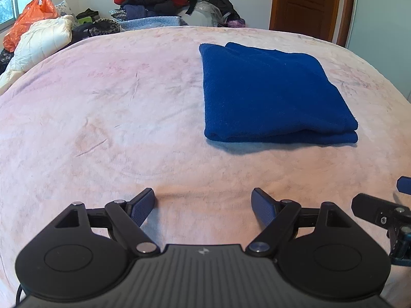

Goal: Fold small clothes

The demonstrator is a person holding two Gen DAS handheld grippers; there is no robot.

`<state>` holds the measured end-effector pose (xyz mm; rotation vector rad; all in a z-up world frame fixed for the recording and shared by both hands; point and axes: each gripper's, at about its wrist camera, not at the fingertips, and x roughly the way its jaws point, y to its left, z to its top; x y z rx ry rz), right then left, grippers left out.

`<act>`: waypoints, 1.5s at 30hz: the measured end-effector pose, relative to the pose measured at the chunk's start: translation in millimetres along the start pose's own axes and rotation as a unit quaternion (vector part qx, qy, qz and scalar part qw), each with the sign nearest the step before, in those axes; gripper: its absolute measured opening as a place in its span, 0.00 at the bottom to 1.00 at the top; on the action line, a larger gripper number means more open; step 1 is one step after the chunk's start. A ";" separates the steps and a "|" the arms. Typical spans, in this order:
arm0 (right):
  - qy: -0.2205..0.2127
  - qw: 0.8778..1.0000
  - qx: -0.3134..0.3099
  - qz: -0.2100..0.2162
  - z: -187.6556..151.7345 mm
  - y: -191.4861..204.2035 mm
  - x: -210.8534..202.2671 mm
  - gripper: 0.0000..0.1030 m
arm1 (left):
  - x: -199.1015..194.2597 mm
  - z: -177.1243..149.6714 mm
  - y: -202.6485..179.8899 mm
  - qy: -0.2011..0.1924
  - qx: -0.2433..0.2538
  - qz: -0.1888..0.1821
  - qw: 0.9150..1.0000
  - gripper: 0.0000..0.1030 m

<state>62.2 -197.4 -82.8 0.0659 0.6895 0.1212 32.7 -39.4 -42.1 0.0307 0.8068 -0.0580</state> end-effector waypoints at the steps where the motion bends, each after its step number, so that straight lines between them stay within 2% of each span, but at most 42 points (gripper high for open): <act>1: -0.003 1.000 0.001 0.001 0.3 -0.1 -0.5 1.00 | 0.1 -0.2 -0.5 0.000 0.001 0.001 1.000 0.81; 9: 0.009 1.000 0.011 0.004 2.3 -4.3 4.7 1.00 | -1.3 -3.4 -0.4 -0.003 -0.001 0.009 1.000 0.83; 16: 0.006 1.000 -0.003 0.002 1.4 -2.9 2.2 1.00 | -5.7 -3.6 4.7 -0.001 -0.013 0.002 1.000 0.83; 28: 0.006 1.000 0.006 0.004 1.6 -10.5 1.2 1.00 | -12.3 -4.1 -0.1 -0.007 0.008 0.009 1.000 0.83; 45: 0.010 1.000 0.008 0.007 0.8 -11.2 1.8 1.00 | -12.3 -5.0 -0.5 -0.006 0.006 0.010 1.000 0.83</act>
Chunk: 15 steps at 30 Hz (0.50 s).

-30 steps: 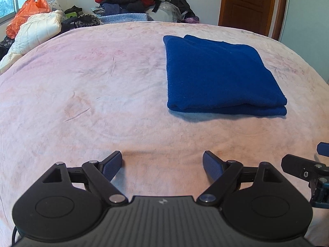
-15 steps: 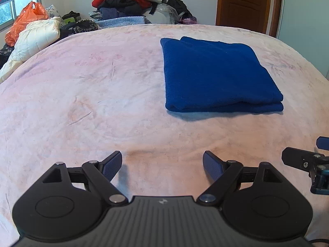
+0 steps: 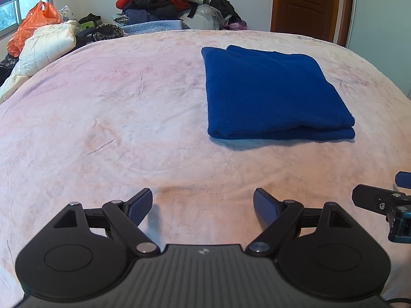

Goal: Fold small clothes

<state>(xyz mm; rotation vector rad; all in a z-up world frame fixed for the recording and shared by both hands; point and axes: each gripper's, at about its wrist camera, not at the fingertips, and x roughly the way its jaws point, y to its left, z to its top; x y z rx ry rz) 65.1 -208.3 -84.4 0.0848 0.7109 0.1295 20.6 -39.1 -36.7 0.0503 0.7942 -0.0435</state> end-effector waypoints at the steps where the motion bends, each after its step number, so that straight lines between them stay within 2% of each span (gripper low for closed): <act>1: 0.000 1.000 0.000 0.000 -0.1 -0.1 0.0 1.00 | -0.3 -0.1 0.0 0.000 0.000 0.000 1.000 0.83; 15: 0.001 1.000 -0.001 0.001 -1.0 0.3 -0.2 1.00 | 0.1 -1.1 -0.8 0.000 0.003 0.003 1.000 0.83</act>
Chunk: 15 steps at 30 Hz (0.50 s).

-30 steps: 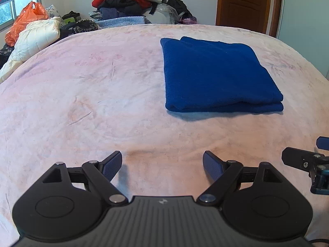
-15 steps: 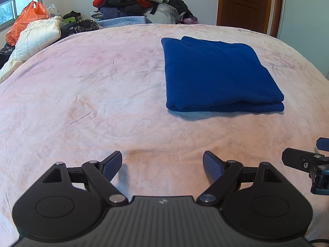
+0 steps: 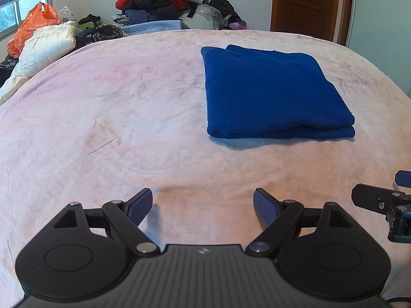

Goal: Fold small clothes

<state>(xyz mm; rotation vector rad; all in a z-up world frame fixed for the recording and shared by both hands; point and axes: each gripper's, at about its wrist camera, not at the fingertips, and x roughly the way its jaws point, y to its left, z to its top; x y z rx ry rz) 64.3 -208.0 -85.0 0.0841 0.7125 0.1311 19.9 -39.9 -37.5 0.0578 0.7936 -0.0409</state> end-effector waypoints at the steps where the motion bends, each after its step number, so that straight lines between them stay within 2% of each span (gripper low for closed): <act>1: 0.000 1.000 0.000 0.000 0.2 -0.2 0.0 1.00 | 0.1 -0.1 0.0 0.000 0.001 0.000 1.000 0.83; 15: 0.000 1.000 0.001 0.001 -0.3 0.3 0.7 1.00 | 1.0 -0.4 -1.5 0.002 0.002 0.004 1.000 0.83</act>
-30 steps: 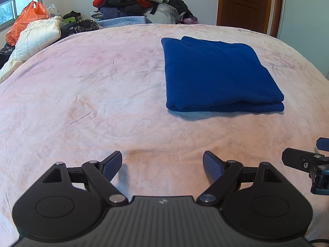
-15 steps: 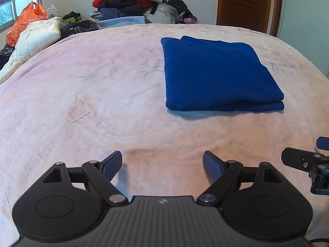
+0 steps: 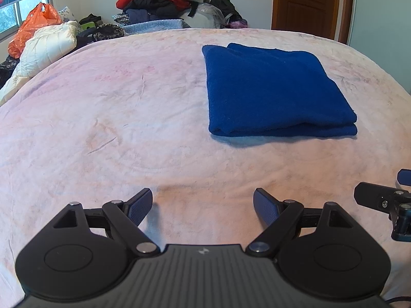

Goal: Fold small clothes

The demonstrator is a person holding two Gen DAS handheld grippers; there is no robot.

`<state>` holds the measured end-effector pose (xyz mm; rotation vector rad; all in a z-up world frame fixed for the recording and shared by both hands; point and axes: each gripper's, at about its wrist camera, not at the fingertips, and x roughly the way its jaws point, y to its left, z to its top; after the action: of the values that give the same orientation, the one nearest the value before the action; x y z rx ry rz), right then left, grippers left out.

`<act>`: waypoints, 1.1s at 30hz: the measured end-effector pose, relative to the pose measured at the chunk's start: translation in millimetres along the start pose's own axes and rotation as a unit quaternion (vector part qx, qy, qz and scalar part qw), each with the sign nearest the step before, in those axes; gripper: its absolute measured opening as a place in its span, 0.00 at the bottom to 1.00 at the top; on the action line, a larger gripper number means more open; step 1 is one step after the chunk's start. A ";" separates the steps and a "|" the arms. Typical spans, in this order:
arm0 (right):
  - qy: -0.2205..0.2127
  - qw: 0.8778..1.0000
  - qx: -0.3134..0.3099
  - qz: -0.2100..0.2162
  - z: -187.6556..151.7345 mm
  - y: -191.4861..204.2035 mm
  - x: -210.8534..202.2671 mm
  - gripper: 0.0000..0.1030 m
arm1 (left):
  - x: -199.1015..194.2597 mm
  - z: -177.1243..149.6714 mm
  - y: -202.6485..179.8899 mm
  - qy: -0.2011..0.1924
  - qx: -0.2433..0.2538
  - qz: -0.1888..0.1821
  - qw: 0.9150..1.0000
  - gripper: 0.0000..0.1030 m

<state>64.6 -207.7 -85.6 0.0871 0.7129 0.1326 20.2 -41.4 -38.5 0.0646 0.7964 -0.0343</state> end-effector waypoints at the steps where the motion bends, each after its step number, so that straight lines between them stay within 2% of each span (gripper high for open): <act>1: 0.000 1.000 0.000 0.000 0.0 0.2 0.0 1.00 | 0.1 -0.1 0.0 0.000 0.000 0.000 1.000 0.83; 33: 0.001 1.000 0.000 0.000 -0.2 0.3 0.6 1.00 | 2.4 -0.9 2.7 0.004 -0.010 -0.001 1.000 0.83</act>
<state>64.9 -207.2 -86.1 0.0876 0.7140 0.1328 21.4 -38.6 -40.8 0.0446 0.8052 -0.0282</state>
